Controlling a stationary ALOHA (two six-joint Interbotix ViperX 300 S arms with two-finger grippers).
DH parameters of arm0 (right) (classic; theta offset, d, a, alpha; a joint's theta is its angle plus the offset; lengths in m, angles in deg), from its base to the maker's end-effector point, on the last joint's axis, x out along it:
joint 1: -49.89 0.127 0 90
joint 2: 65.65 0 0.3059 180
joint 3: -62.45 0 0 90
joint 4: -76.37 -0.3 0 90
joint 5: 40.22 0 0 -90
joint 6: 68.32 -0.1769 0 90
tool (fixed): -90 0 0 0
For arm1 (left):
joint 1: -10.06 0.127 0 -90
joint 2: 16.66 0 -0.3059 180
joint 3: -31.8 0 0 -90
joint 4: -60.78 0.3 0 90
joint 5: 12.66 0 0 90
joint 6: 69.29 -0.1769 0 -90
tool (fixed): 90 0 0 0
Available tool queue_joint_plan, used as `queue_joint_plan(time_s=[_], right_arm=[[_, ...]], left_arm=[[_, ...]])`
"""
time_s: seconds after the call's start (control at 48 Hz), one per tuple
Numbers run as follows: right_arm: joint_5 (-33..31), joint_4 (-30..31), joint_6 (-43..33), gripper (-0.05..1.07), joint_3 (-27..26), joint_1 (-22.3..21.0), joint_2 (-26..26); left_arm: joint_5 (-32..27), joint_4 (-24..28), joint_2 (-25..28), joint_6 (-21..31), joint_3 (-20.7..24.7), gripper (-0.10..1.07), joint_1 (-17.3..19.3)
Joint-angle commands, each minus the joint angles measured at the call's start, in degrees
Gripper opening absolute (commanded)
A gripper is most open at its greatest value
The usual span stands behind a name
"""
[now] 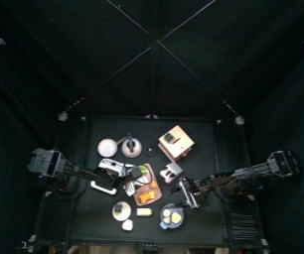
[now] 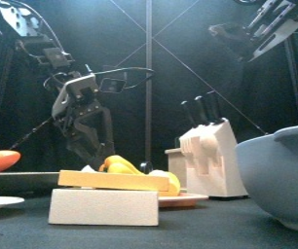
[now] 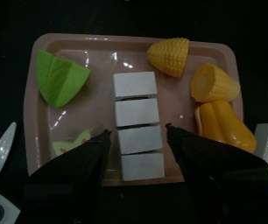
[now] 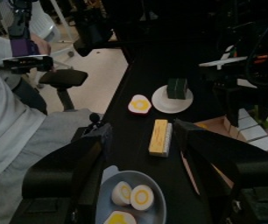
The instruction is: Grab carrot
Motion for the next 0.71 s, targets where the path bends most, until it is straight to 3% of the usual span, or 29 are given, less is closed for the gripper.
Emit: queue_joint_plan(time_s=[0.0,0.25,0.688], right_arm=[[0.4,-0.1,0.0,0.92,-0.7,-0.2,0.4],[0.4,-0.1,0.0,0.92,-0.7,-0.2,0.4],[0.4,-0.1,0.1,0.92,-0.7,-0.3,0.3]], left_arm=[[-0.4,0.1,-2.5,0.1,1.1,0.89,0.0],[-9.3,-0.9,-9.3,0.1,-0.4,0.89,-2.2],[-37.0,-12.3,-18.4,0.1,-3.6,0.88,-8.3]])
